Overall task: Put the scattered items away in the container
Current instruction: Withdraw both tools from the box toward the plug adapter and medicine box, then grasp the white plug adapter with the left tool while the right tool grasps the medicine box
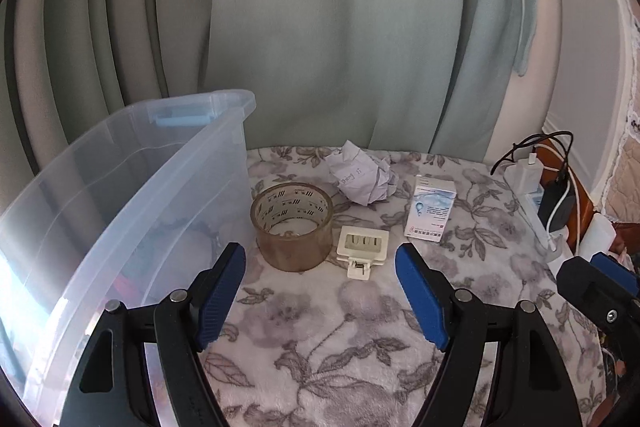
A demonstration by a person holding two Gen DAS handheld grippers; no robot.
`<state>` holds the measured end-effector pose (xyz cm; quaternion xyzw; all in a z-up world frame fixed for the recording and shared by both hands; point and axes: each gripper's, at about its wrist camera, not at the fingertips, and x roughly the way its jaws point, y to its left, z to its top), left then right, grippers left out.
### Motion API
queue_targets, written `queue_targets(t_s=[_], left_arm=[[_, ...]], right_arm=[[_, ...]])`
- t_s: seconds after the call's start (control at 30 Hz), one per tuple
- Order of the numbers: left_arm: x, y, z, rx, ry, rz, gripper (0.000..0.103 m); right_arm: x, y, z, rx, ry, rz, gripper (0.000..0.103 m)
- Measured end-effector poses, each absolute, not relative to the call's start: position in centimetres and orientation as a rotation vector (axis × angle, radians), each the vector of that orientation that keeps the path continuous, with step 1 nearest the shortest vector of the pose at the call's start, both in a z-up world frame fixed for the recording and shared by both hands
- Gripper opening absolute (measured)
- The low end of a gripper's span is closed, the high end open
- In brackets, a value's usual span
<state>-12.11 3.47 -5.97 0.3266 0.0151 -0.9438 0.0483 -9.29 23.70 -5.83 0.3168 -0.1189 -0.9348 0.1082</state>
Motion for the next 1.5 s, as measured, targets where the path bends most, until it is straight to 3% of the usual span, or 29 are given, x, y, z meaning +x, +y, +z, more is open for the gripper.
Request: queue_targets(t_s=[0.13,0.37,0.6,1.03,1.37,1.5], left_arm=[[-14.2,2.6,-7.3,0.998,0.089,-2.842,0.078],[-17.0,3.2,-9.1,0.982,-0.026,-2.855,0.078],[-18.1,3.7,-10.9,1.110,0.061,-2.877,0.078],[-19.8,7.3,-13.6,1.216,-0.009,-2.834,0.078],[-21.7,8.1,-14.6,1.279,-0.045,-2.888,0.078],[-22.1,7.8,-15.1,1.316,-0.011,-2.885,0.068]], right_arm=[[-11.6,22.9,-6.9,0.957,-0.322,-2.735,0.103],[-15.7,22.8,-9.3,1.046,-0.429,-2.658,0.103],[-18.4,23.1,-10.9,1.087,-0.430,-2.665,0.103],[-21.0,24.5,-10.9,1.023,-0.448,-2.624,0.103],[-24.1,24.4,-12.3,1.156,-0.462,-2.510,0.102],[-25.6,23.9,-12.5,1.188,-0.441,-2.477,0.102]])
